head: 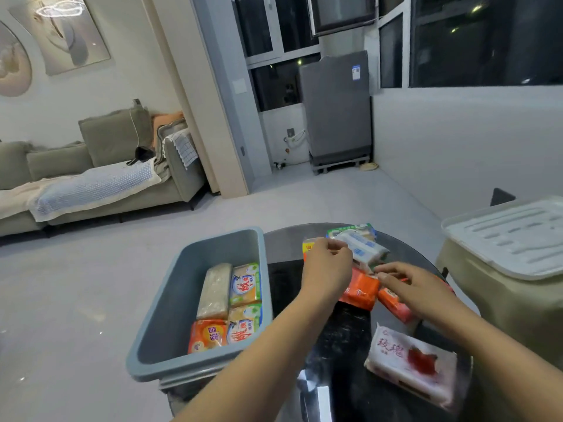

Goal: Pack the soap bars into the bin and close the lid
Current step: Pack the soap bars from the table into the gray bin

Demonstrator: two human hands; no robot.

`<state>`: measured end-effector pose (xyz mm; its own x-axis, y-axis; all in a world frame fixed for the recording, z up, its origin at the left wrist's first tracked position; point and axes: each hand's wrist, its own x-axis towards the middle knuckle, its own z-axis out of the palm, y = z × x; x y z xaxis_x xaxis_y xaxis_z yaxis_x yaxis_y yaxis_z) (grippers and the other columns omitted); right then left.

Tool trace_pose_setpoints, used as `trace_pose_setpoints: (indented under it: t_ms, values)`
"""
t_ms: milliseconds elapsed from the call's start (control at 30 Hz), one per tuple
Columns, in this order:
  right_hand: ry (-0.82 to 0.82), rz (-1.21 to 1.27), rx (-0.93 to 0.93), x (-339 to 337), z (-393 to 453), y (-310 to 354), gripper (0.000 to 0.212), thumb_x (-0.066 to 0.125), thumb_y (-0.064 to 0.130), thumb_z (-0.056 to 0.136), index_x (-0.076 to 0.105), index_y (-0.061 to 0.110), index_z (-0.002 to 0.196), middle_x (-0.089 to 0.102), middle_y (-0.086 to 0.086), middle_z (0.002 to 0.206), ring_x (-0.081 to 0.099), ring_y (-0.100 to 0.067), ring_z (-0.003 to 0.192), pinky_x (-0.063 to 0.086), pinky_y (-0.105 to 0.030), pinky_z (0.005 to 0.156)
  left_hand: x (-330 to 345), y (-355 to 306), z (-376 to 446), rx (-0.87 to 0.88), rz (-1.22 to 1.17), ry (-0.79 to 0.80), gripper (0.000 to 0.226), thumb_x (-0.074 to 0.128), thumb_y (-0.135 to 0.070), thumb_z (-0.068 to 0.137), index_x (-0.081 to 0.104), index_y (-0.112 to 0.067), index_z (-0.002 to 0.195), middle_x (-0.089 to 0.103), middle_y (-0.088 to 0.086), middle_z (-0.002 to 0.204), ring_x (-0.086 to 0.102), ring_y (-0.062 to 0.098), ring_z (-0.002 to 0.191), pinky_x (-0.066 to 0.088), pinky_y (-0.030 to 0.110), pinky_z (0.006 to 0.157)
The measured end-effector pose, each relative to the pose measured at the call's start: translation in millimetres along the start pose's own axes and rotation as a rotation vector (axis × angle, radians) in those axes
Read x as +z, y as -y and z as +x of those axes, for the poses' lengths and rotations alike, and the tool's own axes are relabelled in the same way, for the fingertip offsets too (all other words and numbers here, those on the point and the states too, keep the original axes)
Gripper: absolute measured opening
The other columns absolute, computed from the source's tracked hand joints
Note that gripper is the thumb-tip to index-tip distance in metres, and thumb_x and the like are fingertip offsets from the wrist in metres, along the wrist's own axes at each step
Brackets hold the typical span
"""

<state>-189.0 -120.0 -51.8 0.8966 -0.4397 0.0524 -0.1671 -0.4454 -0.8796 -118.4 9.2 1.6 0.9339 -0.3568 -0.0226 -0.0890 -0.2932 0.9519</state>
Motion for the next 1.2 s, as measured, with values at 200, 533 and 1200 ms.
trace_pose_setpoints:
  t_ms: [200,533,1200]
  values:
    - [0.001,-0.121,0.009,-8.2,11.9,-14.2,0.019,0.054,0.031,0.089,0.065,0.030,0.104,0.063,0.012,0.098,0.052,0.005,0.078,0.035,-0.011,0.060,35.7,31.6,11.7,-0.065,-0.035,-0.190,0.012,0.054,-0.020,0.085,0.053,-0.031,0.081,0.062,-0.005,0.093,0.060,0.018,0.094,0.049,0.031,0.076]
    - [0.128,-0.093,0.050,16.9,51.1,-22.0,0.029,0.048,0.028,0.092,0.060,0.026,0.119,0.065,0.003,0.109,0.059,-0.011,0.094,0.050,-0.033,0.087,39.2,78.6,69.4,-0.136,0.279,-0.380,0.046,0.064,-0.042,0.081,0.053,-0.025,0.123,0.039,0.007,0.141,0.035,0.027,0.131,0.019,0.042,0.111]
    - [0.306,0.570,0.335,45.9,68.2,-2.5,0.038,0.044,0.024,0.096,0.046,0.012,0.132,0.056,-0.013,0.121,0.062,-0.020,0.091,0.054,-0.030,0.076,19.0,86.2,55.4,-0.103,-0.321,-0.457,0.049,0.076,-0.006,0.067,0.048,-0.024,0.102,0.056,-0.011,0.088,0.056,-0.005,0.071,0.043,0.010,0.054]
